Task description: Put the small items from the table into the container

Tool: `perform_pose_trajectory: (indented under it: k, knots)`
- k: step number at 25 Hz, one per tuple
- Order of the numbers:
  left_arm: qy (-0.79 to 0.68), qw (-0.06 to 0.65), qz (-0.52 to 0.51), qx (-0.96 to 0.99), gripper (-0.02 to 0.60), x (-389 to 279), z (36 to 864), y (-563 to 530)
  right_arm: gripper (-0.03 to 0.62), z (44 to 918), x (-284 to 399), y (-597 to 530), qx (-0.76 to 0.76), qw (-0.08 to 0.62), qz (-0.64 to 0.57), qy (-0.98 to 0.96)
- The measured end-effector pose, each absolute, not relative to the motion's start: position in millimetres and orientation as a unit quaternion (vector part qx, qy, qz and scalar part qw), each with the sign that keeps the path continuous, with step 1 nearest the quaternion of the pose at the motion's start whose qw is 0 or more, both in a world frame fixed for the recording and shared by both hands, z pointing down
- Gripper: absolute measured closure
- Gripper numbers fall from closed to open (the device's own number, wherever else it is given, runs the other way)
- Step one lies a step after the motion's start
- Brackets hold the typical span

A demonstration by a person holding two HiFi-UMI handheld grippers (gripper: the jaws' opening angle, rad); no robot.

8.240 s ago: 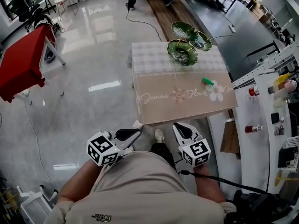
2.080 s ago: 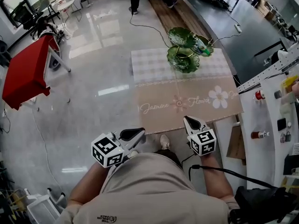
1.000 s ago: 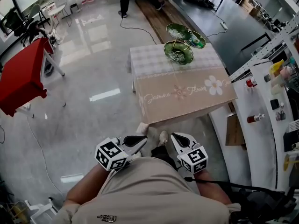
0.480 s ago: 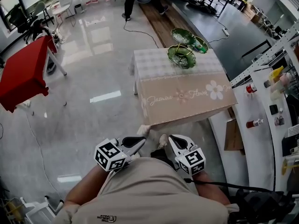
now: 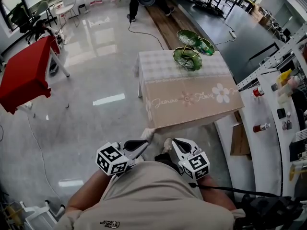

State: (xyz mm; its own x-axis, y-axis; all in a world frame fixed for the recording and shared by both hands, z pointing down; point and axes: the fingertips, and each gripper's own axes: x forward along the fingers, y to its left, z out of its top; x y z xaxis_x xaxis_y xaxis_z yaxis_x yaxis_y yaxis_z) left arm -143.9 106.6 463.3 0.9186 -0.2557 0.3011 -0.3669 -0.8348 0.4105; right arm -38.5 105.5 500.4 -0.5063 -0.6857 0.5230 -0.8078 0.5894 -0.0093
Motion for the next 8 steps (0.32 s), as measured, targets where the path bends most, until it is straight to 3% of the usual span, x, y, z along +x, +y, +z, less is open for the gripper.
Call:
perform_pose_trajectory:
  k: [8]
  knots:
    - [-0.158,0.238,0.123,0.951,0.574,-134.9,467.1,106.1,0.58,500.5,-28.1,105.6,0.442,0.241,0.126,-0.855]
